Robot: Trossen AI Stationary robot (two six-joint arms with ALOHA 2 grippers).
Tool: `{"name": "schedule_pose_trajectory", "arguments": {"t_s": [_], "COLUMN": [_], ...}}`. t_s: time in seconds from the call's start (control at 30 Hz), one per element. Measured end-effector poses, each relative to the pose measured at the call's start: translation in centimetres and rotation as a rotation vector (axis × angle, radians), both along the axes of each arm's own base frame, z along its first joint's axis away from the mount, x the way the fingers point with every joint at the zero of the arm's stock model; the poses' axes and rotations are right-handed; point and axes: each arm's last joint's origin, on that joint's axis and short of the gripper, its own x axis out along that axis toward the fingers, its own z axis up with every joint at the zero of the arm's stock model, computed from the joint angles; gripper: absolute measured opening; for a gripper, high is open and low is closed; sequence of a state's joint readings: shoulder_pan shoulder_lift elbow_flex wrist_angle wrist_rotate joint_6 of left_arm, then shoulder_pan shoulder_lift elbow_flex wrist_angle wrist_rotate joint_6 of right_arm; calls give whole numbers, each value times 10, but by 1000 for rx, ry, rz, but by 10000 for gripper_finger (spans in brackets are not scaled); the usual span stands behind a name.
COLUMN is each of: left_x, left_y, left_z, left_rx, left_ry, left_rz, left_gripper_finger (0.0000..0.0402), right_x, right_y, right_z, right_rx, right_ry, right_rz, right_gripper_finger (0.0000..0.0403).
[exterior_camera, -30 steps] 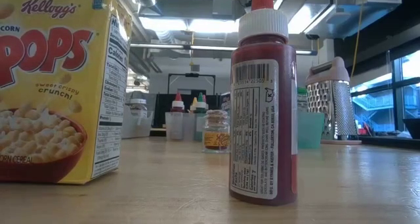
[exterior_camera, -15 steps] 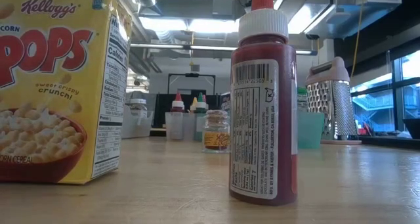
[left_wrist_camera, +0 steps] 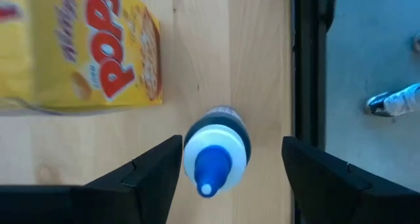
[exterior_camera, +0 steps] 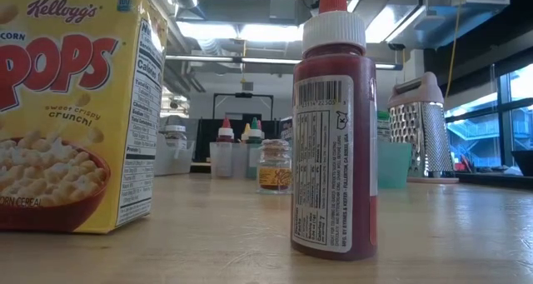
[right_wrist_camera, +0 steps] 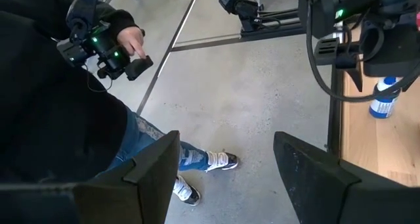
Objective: Pick & Place Kitchen Items
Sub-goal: Put the blue food coloring bottle into the transparent bin
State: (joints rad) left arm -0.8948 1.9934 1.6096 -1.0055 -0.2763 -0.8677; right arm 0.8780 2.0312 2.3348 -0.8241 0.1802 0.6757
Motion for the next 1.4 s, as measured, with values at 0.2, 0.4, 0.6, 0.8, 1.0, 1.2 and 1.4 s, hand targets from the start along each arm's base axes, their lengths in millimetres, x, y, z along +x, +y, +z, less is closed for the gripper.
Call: {"name": "schedule_pose_trajectory", "arguments": {"t_s": [0.2,0.4,0.6,0.8,1.0,1.2,1.4], "left_x": [1,2,3,2,0,1,3], "left_y": [-2,-1,0,4,6,4,-4], "left_z": [-7,-7,-7,-15,-19,-17,2], "left_rx": [15,28,30,34,32,-2,-83], "left_ry": [17,5,2,17,16,28,90], "left_rz": [-12,-14,-8,15,43,40,41], "left_gripper_finger": [244,225,202,171,156,156,154], "right_x": [0,0,0,0,0,0,0], "right_y": [0,0,0,0,0,0,0], "right_z": [0,0,0,0,0,0,0], "right_rx": [1,1,0,0,0,-1,-1], "right_ry": [0,1,1,1,1,1,1], "right_rz": [-1,-1,-1,-1,-1,-2,0], "right_gripper_finger": [250,250,250,250,250,250,250]}}
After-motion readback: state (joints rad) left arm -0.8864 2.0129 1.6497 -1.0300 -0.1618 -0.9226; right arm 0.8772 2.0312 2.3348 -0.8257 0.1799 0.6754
